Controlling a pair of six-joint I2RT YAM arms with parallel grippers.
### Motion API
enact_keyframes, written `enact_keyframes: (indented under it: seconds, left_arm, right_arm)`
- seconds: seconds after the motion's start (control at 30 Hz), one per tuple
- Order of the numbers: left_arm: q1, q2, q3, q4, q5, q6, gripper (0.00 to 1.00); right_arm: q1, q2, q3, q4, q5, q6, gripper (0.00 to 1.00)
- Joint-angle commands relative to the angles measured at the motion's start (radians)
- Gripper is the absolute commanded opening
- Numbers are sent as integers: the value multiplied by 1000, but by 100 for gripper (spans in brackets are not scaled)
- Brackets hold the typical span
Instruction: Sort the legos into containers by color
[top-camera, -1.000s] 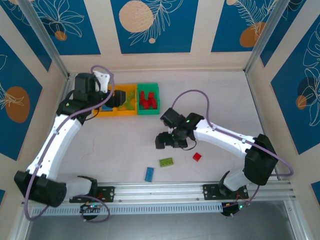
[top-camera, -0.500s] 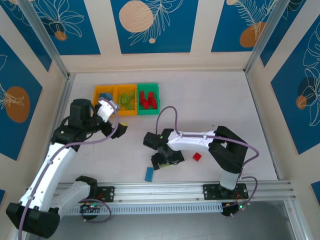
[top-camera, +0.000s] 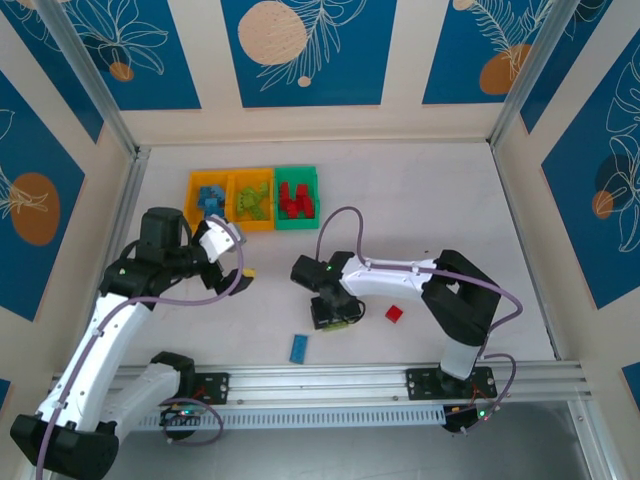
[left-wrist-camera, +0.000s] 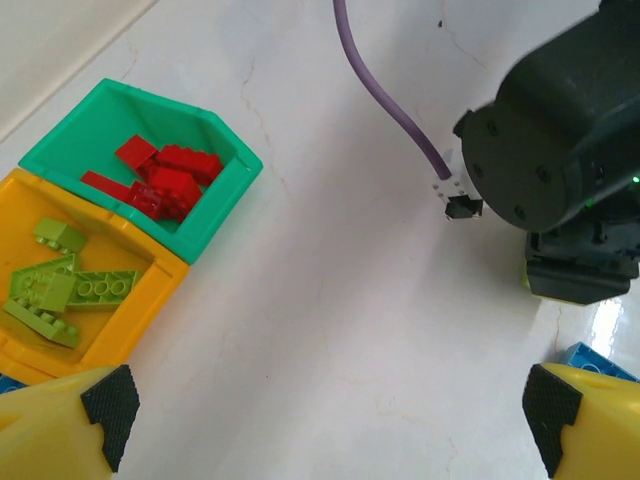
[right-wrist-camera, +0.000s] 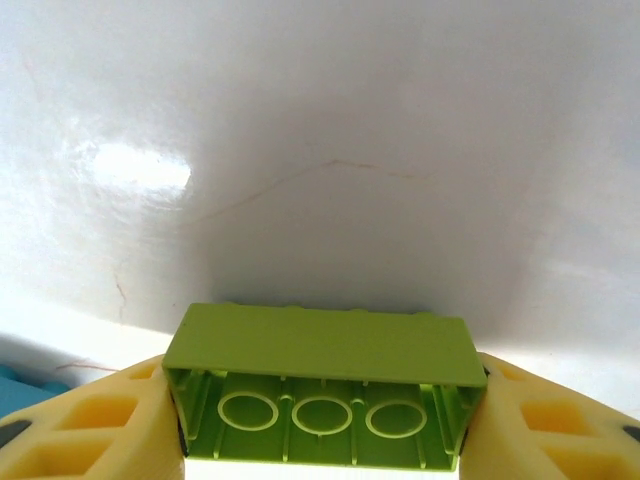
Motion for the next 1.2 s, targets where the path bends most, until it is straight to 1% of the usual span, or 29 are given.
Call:
enact_keyframes:
  seconds: [0.0,0.1,0.17,0.23,0.33,0.4,0.57,0.67,0.73,0.8,0.87,0.93,1.0,1.17]
  left_arm:
    - [-8,-22,-5,-18,47,31,100]
    - [-8,-26,0,4,76,9,100]
    - [-10,-29,4,14,80,-3,100]
    - [-12,-29,10,4,97,20,100]
    - [-13,-26,20,7,88,8,100]
    - [-14,-23,32,9,47,-24,100]
    - [-14,-22,43,34,-162,-162,100]
    - [-13,-16,43,50,-238,-250,100]
    - [-13,-6,48,53,-286,-310,100]
    - [-14,18,63,41,-322,-367,100]
    - [-14,51,82,21,-346,-425,100]
    - [-14,81,97,-1,-354,-465,100]
    - [-15,93,96,0,-359,-494,100]
    - [-14,96,76,35,-387,-605,100]
  right_arm:
    - [-35,-78,48,0,32,-11,54]
    - [-96,-104,146,40,68,-76,54]
    - [-146,-89,214,124,67,-130,54]
    - [-193,-46,292,196,29,-177,54]
    - [-242,54,437,286,-11,-248,53]
    - [-263,139,557,294,-27,-293,53]
    - [-292,411,892,249,-20,-385,53]
    - [-291,567,1103,199,-8,-443,53]
    - [-291,663,1223,167,-5,-471,55]
    - [-292,743,1356,115,13,-494,60]
    - [-296,808,1481,65,-20,-529,73]
    - [-297,828,1538,36,-31,-563,80]
    - [-297,802,1536,27,-41,-579,81]
    - [-301,658,1415,41,-55,-576,82]
